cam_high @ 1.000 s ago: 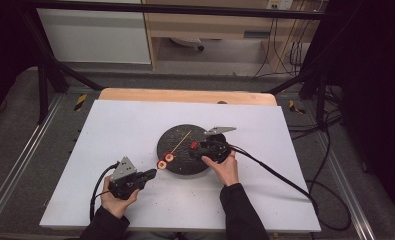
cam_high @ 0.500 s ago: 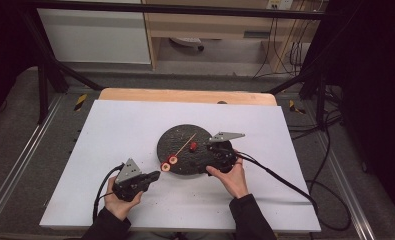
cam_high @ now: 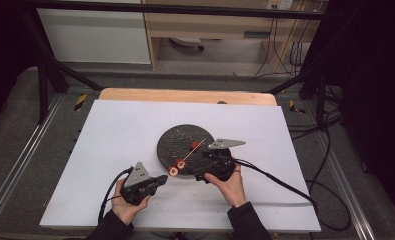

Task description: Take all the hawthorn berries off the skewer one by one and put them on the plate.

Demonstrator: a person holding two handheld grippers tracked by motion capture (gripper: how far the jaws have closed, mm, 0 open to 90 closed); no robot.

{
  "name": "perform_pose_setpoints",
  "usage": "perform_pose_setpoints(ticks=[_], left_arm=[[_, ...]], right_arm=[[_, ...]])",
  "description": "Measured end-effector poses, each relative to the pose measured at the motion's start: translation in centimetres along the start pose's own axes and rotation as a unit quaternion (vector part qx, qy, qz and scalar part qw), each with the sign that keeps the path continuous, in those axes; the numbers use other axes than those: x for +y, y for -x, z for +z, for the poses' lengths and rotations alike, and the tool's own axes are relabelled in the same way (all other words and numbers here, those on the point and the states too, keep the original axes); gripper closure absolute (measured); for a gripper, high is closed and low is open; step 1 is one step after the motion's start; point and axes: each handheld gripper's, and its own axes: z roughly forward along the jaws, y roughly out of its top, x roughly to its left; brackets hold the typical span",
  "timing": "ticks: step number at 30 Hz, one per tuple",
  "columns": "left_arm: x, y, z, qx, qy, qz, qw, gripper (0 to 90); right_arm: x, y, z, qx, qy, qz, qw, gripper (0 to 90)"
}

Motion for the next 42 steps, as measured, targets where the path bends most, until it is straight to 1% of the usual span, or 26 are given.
perform_pose_setpoints(ticks=[4,8,13,14,19,23,30,35,42], left_arm=[[0.1,0.4,0.2,-0.005,0.000,0.004,1.0000,88.1],[0.1,0.7,0.3,-0.010,0.001,0.007,0.9999,88.1],[0.2,1.1,0.4,-0.015,0.003,0.012,0.9998,88.2],[0.2,1.2,0.4,-0.015,0.004,0.012,0.9998,88.1],[0.2,1.3,0.3,-0.016,0.005,0.015,0.9997,88.2],[0.2,1.2,0.2,-0.016,0.007,0.013,0.9998,88.2],[0.2,1.2,0.2,-0.020,0.010,0.015,0.9996,88.2],[0.2,1.1,0.1,-0.019,0.012,0.014,0.9996,88.2],[0.2,1.0,-0.1,-0.017,0.013,0.014,0.9997,88.2]], right_arm=[[-0.2,-0.1,0.3,0.015,0.003,0.005,0.9999,20.7],[-0.4,-0.1,0.5,0.026,0.000,0.008,0.9996,29.5],[-0.5,-0.1,0.8,0.046,-0.006,0.015,0.9988,40.6],[-0.6,-0.1,0.9,0.048,-0.007,0.013,0.9988,42.7],[-0.8,-0.1,1.1,0.060,-0.017,0.012,0.9980,52.7],[-0.8,0.0,1.1,0.072,-0.019,0.017,0.9971,58.9],[-0.7,0.0,0.9,0.077,-0.021,0.017,0.9966,60.6],[-0.4,0.2,0.6,0.072,-0.016,0.018,0.9971,60.7],[0.3,0.8,0.0,0.061,-0.006,0.020,0.9979,60.8]])
